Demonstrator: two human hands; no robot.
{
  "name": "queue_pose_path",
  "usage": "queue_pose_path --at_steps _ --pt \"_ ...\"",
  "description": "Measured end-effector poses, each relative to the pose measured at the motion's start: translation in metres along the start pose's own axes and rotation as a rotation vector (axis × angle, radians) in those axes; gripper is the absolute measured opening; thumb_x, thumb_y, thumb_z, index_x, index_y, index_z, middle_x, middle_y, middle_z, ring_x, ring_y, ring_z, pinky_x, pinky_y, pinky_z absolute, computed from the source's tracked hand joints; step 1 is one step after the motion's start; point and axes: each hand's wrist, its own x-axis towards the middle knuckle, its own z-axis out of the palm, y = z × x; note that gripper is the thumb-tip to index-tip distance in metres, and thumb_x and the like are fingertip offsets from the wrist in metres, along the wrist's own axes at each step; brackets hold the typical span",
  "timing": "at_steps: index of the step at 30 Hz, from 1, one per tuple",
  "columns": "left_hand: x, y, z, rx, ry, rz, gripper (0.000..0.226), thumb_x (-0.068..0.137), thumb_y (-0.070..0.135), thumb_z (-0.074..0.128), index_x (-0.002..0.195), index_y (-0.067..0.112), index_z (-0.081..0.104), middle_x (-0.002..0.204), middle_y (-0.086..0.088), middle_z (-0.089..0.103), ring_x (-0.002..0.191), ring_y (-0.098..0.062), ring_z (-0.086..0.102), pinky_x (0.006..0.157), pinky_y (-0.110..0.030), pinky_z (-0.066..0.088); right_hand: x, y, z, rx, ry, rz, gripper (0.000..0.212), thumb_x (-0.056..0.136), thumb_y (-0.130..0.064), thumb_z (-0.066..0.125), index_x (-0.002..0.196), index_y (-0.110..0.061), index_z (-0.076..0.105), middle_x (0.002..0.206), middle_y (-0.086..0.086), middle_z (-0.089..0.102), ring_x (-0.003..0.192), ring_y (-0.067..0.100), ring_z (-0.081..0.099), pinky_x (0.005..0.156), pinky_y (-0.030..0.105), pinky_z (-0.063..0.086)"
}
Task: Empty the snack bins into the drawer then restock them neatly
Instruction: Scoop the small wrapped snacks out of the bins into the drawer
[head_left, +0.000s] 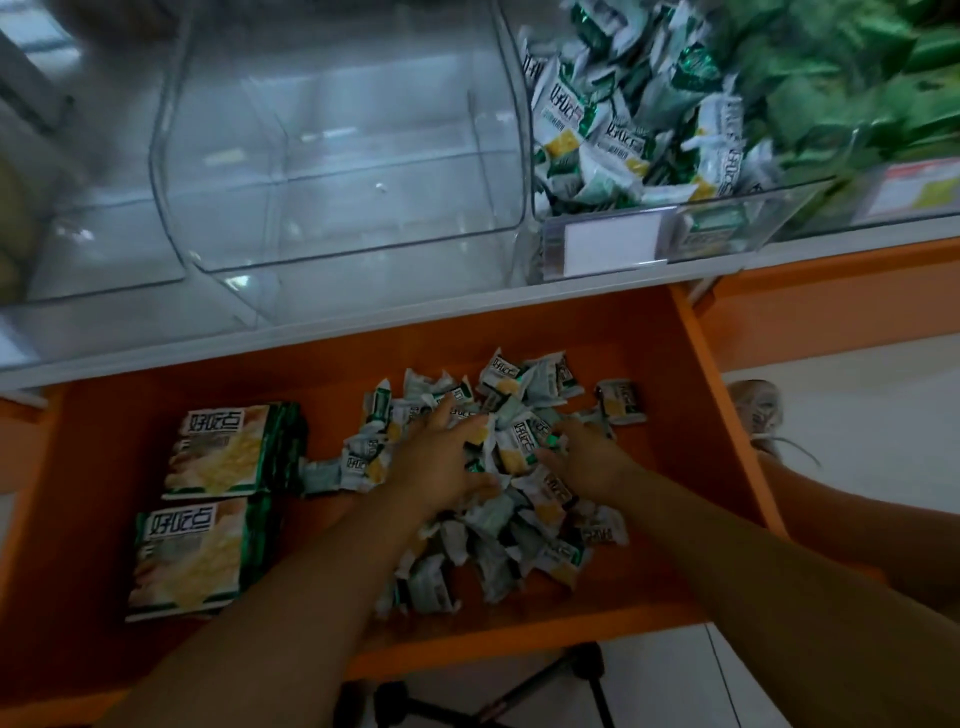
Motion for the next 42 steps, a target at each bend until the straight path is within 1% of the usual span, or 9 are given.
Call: queue_pose_path --at_steps 5,9,12,18,22,25,31,37,42 --pt "-0.041 0.054 -0.066 -0.029 0.260 0.230 0.049 0.093 0.044 0.060 0.139 0.033 0.048 0.137 0.005 0.049 0.122 -0.015 0.047 0.094 -0.025 0.040 -0.055 -0.026 -0.077 0.054 0.241 -0.234 0.042 0.097 -0.036 0.052 0.137 -0.025 0.043 0.127 0.002 0.053 0.108 0.018 0.057 0.084 0.031 0.048" --pt "-0.067 0.107 -0.128 -0.127 0.566 0.443 0.036 0.093 0.038 0.062 0.128 0.033 0.058 0.110 0.014 0.056 0.101 -0.003 0.051 0.083 -0.020 0.042 -0.111 -0.048 -0.150 0.108 0.540 -0.427 0.024 0.097 -0.032 0.053 0.121 -0.031 0.054 0.101 -0.011 0.059 0.090 0.009 0.058 0.074 0.023 0.044" --pt "-0.057 0.143 -0.172 -0.116 0.656 0.541 0.035 0.092 0.032 0.063 0.127 0.030 0.059 0.107 0.015 0.054 0.096 -0.001 0.050 0.082 -0.018 0.041 -0.122 -0.057 -0.192 0.136 0.674 -0.492 0.024 0.099 -0.029 0.052 0.122 -0.028 0.056 0.111 -0.007 0.055 0.101 0.010 0.054 0.083 0.025 0.043" --pt "0.018 0.188 -0.236 0.242 0.421 0.486 0.055 0.090 0.033 0.068 0.141 0.022 0.048 0.138 -0.005 0.047 0.124 -0.023 0.047 0.101 -0.034 0.041 -0.068 -0.058 -0.262 -0.048 0.664 -0.404 0.045 0.093 -0.029 0.062 0.136 -0.027 0.049 0.150 0.008 0.030 0.129 0.029 0.042 0.094 0.032 0.041" --pt "0.059 0.187 -0.266 0.619 0.243 0.357 0.087 0.076 0.055 0.074 0.150 0.032 0.034 0.161 -0.004 0.019 0.146 -0.028 0.018 0.117 -0.039 0.024 -0.024 -0.057 -0.292 -0.200 0.446 -0.252 0.076 0.083 -0.037 0.073 0.147 -0.033 0.032 0.159 0.013 0.005 0.141 0.036 0.027 0.108 0.043 0.039" --pt "0.077 0.183 -0.283 0.672 0.160 0.284 0.098 0.070 0.066 0.073 0.151 0.039 0.026 0.164 0.002 0.004 0.150 -0.026 0.005 0.118 -0.041 0.018 0.002 -0.060 -0.305 -0.363 0.381 -0.159 0.102 0.076 -0.050 0.075 0.153 -0.033 0.011 0.159 0.015 -0.003 0.144 0.038 0.020 0.113 0.048 0.033" --pt "0.091 0.176 -0.287 0.603 0.229 0.343 0.066 0.070 0.071 0.069 0.130 0.047 0.054 0.152 0.006 0.038 0.140 -0.023 0.027 0.107 -0.039 0.036 0.003 -0.062 -0.305 -0.465 0.442 -0.199 0.101 0.075 -0.055 0.073 0.152 -0.025 0.015 0.150 0.016 0.030 0.138 0.037 0.028 0.110 0.041 0.030" --pt "0.094 0.171 -0.282 0.574 0.317 0.362 0.055 0.071 0.070 0.067 0.118 0.042 0.064 0.133 0.011 0.055 0.123 -0.018 0.035 0.090 -0.032 0.039 -0.009 -0.057 -0.303 -0.280 0.513 -0.319 0.085 0.069 -0.051 0.080 0.138 -0.023 0.040 0.139 0.007 0.026 0.120 0.027 0.047 0.087 0.028 0.040" --pt "0.088 0.176 -0.279 0.739 0.233 0.287 0.065 0.068 0.080 0.060 0.120 0.041 0.064 0.137 0.011 0.051 0.125 -0.020 0.034 0.097 -0.037 0.037 -0.006 -0.051 -0.300 -0.152 0.434 -0.315 0.088 0.069 -0.052 0.079 0.141 -0.022 0.038 0.144 0.005 0.021 0.127 0.030 0.040 0.099 0.032 0.040"
